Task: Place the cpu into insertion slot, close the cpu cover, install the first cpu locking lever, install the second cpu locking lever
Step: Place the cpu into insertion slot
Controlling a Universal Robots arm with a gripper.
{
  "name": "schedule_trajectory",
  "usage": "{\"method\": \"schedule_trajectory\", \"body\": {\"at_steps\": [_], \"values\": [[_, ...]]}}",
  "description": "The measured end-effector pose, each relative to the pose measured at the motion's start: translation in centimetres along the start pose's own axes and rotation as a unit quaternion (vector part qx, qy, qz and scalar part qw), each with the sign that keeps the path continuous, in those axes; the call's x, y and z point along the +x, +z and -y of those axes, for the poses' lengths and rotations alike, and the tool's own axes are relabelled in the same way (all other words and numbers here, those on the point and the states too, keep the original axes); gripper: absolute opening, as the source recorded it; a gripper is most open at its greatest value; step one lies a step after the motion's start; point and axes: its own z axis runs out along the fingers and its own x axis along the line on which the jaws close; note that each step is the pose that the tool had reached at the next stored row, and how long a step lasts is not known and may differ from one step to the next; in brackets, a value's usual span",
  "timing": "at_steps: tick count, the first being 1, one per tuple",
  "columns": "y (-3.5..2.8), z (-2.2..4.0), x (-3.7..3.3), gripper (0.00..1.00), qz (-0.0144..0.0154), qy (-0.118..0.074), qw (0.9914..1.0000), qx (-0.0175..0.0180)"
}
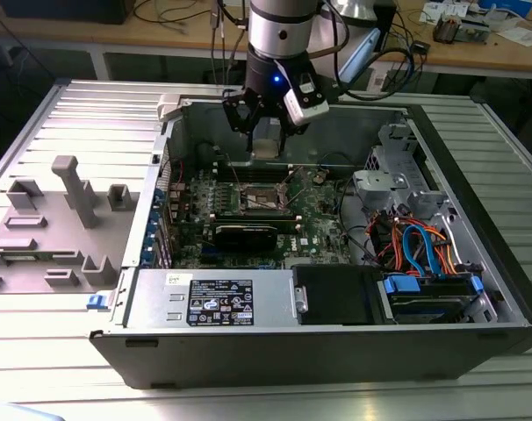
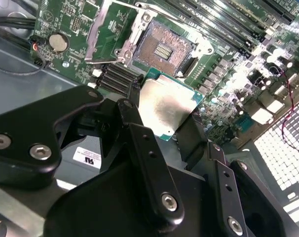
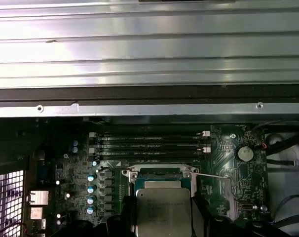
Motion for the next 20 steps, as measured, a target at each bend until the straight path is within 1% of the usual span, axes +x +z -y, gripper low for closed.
{"method": "schedule_trajectory", "body": {"at_steps": [3,10,11,12,13,15,16,17,18,19,20], "values": [[0.21,0.17,0.03,0.54,-0.0002,-0.002,1.00000,0.0004],[0.23,0.17,0.02,0.54,-0.0002,-0.001,1.00000,0.0003],[0.23,0.18,0.02,0.54,0.0000,0.001,1.00000,0.0003],[0.25,0.18,0.02,0.54,0.0006,0.007,0.99997,0.0002],[0.27,0.18,0.02,0.54,0.0015,0.018,0.99983,0.0000],[0.30,0.18,0.02,0.54,0.0034,0.040,0.99920,-0.0005],[0.32,0.18,0.02,0.54,0.0046,0.054,0.99852,-0.0007],[0.33,0.18,0.02,0.54,0.0054,0.063,0.99798,-0.0009],[0.35,0.19,0.02,0.54,0.0063,0.075,0.99716,-0.0010],[0.36,0.19,0.02,0.54,0.0068,0.081,0.99671,-0.0012],[0.36,0.19,0.02,0.54,0.0069,0.082,0.99659,-0.0012]]}}
